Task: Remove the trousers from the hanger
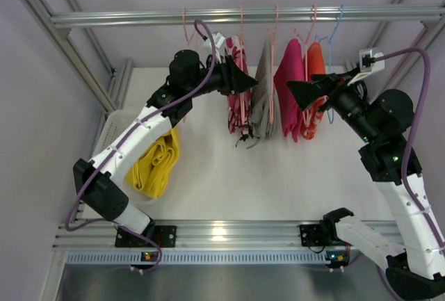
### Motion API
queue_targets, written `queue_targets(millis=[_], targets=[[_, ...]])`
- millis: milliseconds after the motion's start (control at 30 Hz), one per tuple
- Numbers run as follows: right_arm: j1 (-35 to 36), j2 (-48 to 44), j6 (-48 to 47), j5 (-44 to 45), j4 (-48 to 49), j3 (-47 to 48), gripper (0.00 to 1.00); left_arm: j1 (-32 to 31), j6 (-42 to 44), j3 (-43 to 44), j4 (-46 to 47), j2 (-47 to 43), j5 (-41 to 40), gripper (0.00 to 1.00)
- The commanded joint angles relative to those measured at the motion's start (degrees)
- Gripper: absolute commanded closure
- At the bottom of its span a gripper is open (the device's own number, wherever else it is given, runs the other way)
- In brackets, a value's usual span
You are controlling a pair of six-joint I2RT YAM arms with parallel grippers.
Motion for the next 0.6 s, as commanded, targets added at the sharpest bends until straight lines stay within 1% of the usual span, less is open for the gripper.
queue_targets(millis=[0,33,67,167,200,367,433,567], targets=[[-1.0,-0.6,0.5,-1.4,1.0,0.0,0.01,0.0,-2.0,0.9,8.7,-0.6,1.2,0.57],[-1.0,-0.6,0.6,-1.4,1.0,0.0,0.01,0.0,-2.2,0.6,9.4,-0.9,1.6,0.60],[-1.0,-0.6,0.6,-1.8,1.0,-0.2,0.00,-0.1,-2.5,0.4,10.1,-0.9,1.8,0.71],[-1.0,-0.5,1.1,-2.8,1.3,-0.4,0.01,0.2,-3.8,0.5,10.7,-1.5,2.4,0.95],[-1.0,-0.5,1.2,-3.2,1.4,-0.4,0.01,0.4,-4.3,0.9,10.8,-1.6,2.4,1.00],[-1.0,-0.2,1.9,-5.2,2.3,-0.9,0.00,1.5,-4.4,4.3,9.9,-2.7,1.8,1.00],[-0.9,0.1,2.0,-5.9,2.9,-0.7,0.01,1.5,-2.8,6.3,9.5,-3.7,1.5,1.00],[-1.0,0.8,2.2,-7.1,3.1,0.4,0.00,1.5,-2.4,8.7,8.3,-5.5,-0.7,1.00]])
